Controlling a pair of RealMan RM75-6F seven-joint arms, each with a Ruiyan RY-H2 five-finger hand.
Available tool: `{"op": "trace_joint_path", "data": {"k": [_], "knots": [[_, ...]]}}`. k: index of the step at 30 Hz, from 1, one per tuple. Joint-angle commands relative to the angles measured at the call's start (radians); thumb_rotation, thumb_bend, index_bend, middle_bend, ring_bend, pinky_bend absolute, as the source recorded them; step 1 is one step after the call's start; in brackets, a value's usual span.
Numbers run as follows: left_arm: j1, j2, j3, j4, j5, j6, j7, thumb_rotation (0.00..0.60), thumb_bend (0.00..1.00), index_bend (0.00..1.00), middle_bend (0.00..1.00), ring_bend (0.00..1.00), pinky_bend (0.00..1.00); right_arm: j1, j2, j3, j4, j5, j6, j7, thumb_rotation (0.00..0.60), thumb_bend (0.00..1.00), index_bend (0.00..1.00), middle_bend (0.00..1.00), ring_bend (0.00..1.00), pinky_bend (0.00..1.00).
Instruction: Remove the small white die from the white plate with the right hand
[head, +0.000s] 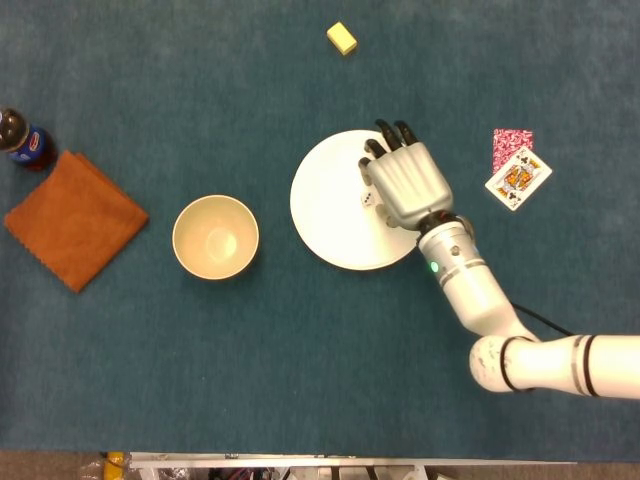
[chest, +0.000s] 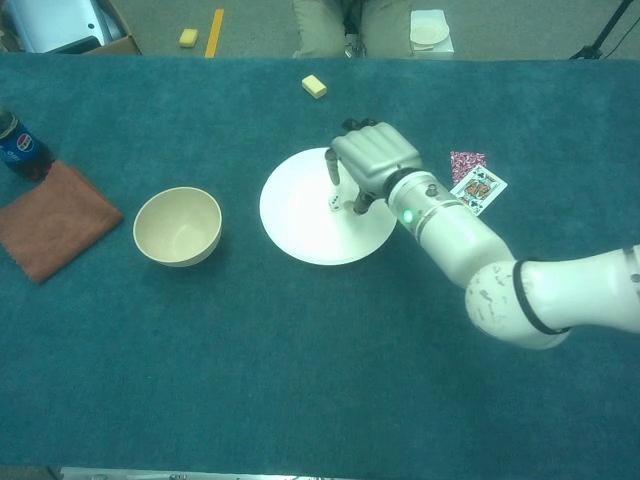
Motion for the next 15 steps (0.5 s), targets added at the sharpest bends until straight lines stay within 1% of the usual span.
{"op": "trace_joint_path", "data": {"k": [1, 15], "knots": [[0.001, -0.001, -0.001, 0.004, 0.0, 0.002, -0.004, 0.6, 0.34, 0.06, 0.09, 0.03, 0.07, 0.011, -0.014, -0.001, 0.015, 0.006, 0.001, -0.009, 0.6, 0.24, 0.46, 0.27, 0.04, 0.1], [0.005, -0.004, -0.002, 0.023, -0.005, 0.003, -0.02, 0.6, 0.34, 0.06, 0.09, 0.03, 0.07, 0.041, -0.06, -0.014, 0.078, 0.044, 0.003, -0.035, 0.6, 0.24, 0.47, 0.27, 0.04, 0.1]]}}
